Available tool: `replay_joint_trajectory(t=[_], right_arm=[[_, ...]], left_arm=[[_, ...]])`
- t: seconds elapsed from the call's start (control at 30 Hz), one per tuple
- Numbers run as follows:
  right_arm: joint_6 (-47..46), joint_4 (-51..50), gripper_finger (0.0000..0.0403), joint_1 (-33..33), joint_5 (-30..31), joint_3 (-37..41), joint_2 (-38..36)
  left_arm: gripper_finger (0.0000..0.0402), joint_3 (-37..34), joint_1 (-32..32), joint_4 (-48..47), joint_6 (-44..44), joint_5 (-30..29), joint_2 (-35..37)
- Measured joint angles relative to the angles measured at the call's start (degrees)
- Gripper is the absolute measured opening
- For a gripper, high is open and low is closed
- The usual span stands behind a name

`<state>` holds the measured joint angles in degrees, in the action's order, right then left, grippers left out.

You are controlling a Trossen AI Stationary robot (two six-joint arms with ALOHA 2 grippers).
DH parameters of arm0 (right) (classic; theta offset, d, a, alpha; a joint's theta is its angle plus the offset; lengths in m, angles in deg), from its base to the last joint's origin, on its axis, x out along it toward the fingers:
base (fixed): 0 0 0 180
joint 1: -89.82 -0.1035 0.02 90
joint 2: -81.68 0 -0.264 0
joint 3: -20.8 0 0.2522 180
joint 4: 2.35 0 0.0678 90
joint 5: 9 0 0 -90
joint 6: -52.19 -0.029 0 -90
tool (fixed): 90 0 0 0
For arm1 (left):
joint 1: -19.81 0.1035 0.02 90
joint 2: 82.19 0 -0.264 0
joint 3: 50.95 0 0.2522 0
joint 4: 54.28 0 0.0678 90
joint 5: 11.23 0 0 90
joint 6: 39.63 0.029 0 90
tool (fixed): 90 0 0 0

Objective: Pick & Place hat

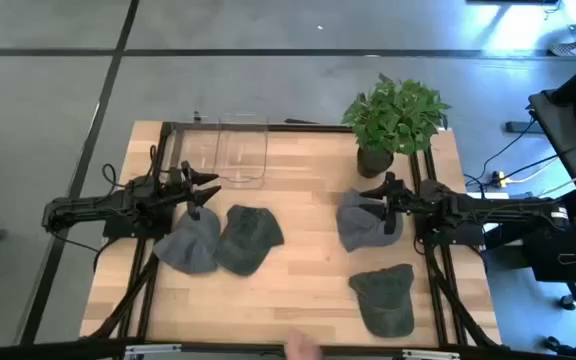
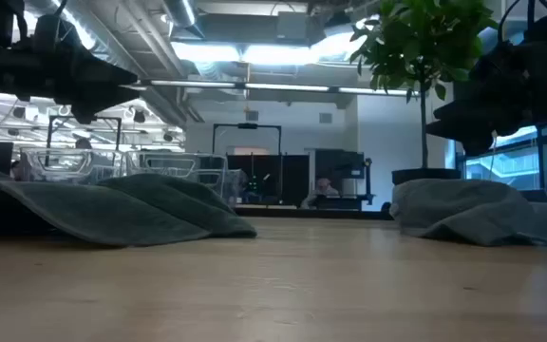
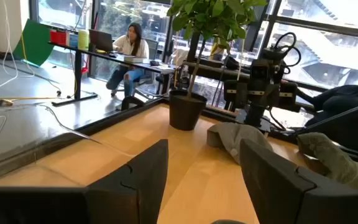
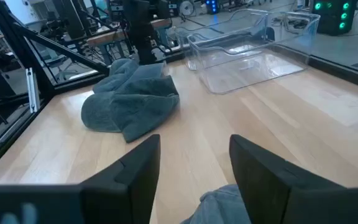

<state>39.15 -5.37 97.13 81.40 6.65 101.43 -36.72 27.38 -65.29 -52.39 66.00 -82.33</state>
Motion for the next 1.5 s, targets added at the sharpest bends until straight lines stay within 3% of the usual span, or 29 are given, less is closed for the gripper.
replay_joint_trajectory(t=[1.33,1.5], right_arm=[[0.04,0.05,0.0192,0.02,0.0,0.0,-0.01],[3.96,0.09,0.0192,0.02,0.04,0.0,0.0]], left_arm=[[0.0191,-0.01,0.02,0.05,2.43,-0.93,0.01],[0.0193,0.0,0.02,0.03,-0.63,-0.16,0.0]])
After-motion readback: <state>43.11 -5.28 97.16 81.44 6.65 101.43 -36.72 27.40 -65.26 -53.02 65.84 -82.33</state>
